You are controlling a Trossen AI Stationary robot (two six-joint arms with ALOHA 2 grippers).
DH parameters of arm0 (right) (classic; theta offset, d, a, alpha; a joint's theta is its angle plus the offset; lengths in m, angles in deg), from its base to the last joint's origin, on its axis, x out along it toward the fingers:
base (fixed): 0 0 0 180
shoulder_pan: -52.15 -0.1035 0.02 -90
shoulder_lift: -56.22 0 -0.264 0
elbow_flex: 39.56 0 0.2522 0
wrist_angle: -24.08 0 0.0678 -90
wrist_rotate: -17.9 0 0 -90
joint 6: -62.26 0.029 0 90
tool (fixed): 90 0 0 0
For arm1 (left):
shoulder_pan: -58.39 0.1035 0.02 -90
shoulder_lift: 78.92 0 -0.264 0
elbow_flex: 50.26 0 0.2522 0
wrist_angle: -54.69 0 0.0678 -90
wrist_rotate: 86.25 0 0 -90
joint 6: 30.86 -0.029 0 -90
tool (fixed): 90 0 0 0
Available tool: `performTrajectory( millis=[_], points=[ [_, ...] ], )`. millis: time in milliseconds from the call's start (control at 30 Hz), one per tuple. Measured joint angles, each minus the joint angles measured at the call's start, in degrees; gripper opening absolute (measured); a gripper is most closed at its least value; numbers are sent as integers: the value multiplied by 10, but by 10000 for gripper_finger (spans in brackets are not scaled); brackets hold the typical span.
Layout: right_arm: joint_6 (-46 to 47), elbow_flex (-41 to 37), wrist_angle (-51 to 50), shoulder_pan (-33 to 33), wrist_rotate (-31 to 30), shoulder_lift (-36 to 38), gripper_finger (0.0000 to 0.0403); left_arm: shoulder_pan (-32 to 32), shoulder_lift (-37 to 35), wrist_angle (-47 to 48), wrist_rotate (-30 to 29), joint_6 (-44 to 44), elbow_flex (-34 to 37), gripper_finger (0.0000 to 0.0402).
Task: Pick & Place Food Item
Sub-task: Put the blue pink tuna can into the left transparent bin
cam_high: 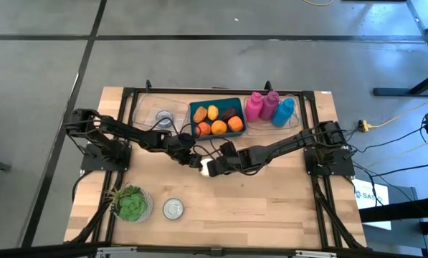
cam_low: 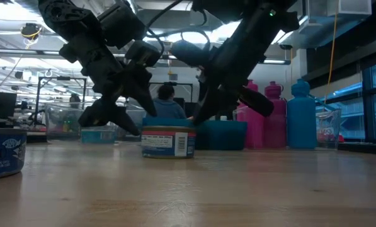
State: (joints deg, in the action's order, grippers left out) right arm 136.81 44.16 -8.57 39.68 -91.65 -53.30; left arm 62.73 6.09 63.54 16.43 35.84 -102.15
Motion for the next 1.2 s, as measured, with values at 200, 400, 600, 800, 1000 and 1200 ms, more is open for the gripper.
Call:
performTrajectory(
  millis=[200,400,600,800,1000,1200],
  points=[
    [2,1,7,0,7,-8,0,0,0,-5,2,1,0,206],
    [0,1,0,0,8,-8,0,0,0,-8,4,2,0,206],
    [3,-2,-6,0,7,-7,0,0,0,-11,6,2,0,205],
    [12,-11,-10,-1,6,-7,0,0,0,-20,6,2,0,206],
    [11,-12,-6,-1,7,-7,0,0,0,-45,2,10,0,214],
    [8,-12,-6,-1,9,-7,0,-1,0,-48,-1,15,0,219]
  ],
)
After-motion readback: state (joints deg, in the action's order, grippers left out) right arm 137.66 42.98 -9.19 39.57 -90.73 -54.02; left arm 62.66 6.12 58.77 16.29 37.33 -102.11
